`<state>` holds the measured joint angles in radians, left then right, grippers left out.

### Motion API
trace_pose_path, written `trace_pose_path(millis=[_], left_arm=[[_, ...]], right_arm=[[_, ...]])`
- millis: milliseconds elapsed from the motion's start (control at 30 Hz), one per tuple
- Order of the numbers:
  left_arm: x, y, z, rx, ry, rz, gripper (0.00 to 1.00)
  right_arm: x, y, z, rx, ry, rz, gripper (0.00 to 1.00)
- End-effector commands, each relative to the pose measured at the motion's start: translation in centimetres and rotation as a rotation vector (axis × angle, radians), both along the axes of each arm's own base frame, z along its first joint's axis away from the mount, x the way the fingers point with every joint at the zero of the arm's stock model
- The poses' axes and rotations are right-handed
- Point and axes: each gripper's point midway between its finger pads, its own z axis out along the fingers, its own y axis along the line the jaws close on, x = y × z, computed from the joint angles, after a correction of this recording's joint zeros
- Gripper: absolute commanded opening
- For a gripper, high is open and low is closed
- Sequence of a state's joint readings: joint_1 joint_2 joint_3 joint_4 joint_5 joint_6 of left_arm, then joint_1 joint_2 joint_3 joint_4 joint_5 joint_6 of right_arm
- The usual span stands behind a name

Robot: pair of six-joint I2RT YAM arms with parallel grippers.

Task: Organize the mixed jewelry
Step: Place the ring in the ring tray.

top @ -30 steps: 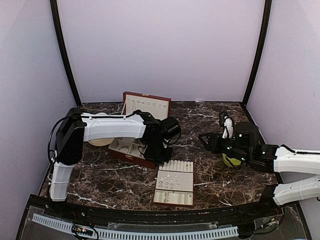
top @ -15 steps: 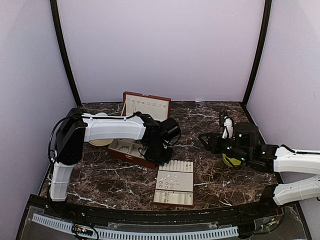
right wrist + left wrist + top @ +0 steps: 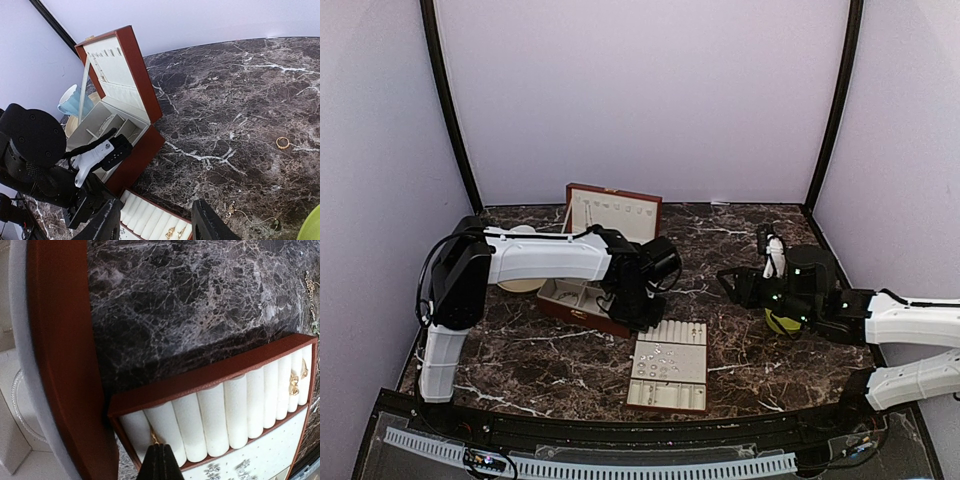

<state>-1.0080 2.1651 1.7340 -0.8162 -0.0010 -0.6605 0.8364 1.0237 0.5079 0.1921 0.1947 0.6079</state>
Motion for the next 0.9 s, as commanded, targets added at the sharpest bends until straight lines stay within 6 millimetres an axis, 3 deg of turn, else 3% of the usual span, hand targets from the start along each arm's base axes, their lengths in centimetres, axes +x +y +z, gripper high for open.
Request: trace_pose_path(millis=[0, 267, 433, 467, 567, 767, 867], left_arm=[[1.1, -0.3, 3.3, -0.025, -0.095, -0.054, 0.02], [4.7, -2.1, 13.1, -0.173, -0.414, -0.159, 0.38], [6.0, -0.8, 16.7, -0.200, -0.539, -0.184, 0.44], [6.4, 0.1, 16.2, -0.189, -0.535, -0.174, 0.44], [8.1, 2.7, 18.2, -0.245, -0.581, -0.125, 0.45], [10.7, 10.8, 20.7, -0.353, -0.677, 0.012, 0.51], [11.0, 14.7, 21.0, -0.380, -0.704, 0.059, 0.55]], right_arm=[[0.9, -1.1, 1.4, -0.021, -0.040, -0.067, 0.49], [2.2, -4.5, 2.3, -0.145, -0.047, -0.186, 0.53], [3.8, -6.1, 1.5, -0.234, 0.010, -0.249, 0.53], [4.2, -6.3, 1.1, -0.251, 0.034, -0.259, 0.53], [5.6, -6.7, 0.0, -0.283, 0.114, -0.279, 0.51], [8.2, -7.2, -3.3, -0.365, 0.282, -0.343, 0.49], [9.6, -7.7, -5.0, -0.393, 0.348, -0.393, 0.48]])
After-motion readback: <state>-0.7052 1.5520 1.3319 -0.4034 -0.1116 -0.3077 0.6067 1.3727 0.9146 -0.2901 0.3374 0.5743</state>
